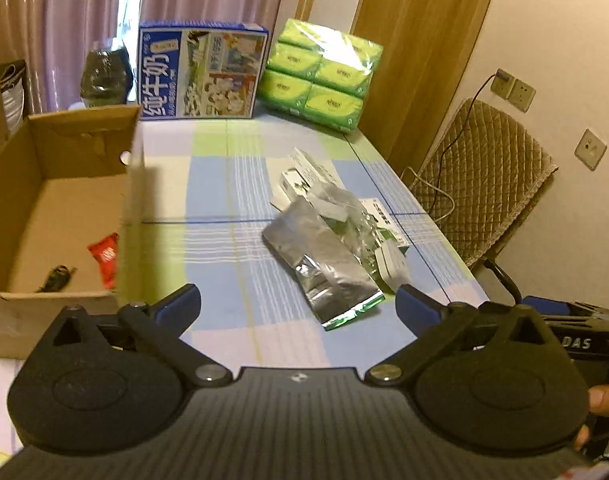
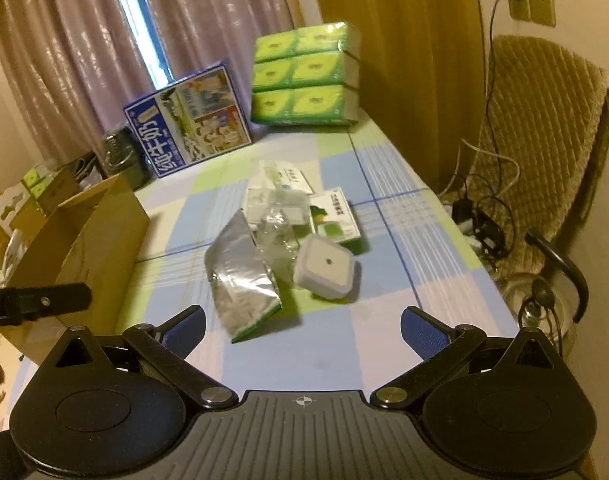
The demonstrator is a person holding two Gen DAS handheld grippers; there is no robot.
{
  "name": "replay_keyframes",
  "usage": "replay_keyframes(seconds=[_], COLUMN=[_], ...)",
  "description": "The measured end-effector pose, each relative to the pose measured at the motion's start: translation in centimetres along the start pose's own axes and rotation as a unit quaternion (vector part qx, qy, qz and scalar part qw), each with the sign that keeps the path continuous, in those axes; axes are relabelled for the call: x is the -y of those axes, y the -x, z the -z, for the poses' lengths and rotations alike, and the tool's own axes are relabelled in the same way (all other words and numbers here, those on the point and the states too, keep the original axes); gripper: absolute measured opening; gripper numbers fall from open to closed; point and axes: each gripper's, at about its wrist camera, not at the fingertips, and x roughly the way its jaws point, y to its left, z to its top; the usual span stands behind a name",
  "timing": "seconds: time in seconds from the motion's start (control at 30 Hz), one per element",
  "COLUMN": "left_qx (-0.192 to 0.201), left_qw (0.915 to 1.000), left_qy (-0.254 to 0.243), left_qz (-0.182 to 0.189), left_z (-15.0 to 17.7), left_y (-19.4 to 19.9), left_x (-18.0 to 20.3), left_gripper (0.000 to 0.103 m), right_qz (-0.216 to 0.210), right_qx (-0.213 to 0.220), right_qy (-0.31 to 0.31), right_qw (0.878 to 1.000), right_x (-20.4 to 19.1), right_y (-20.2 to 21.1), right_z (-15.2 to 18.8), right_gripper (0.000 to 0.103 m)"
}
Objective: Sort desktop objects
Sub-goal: 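Move both tools back toward the items on the table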
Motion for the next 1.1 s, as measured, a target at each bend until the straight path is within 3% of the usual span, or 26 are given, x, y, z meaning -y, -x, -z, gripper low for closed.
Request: replay_keyframes(seconds=[0.7, 1.1], left_qx=[-0.033, -0.074], left_qw=[0.9969, 0.9957], left_qy=[0.063, 0.041], left_qz=[-0.033, -0.038], left_z=[0.3, 0.2], left_y=[-7.3, -10.3], left_x=[0.0, -0.7], left_gripper=[0.102, 0.102], right_qz=[0.0, -0.01], right_qx=[-0.023, -0.042], right_qy=[-0.041, -0.031], right_qw=[0.999, 0.999], right_x=[1.5, 1.5], right_y=[-4.5, -9.7], right_z=[-1.2, -3.0], right_gripper=[0.101, 0.101])
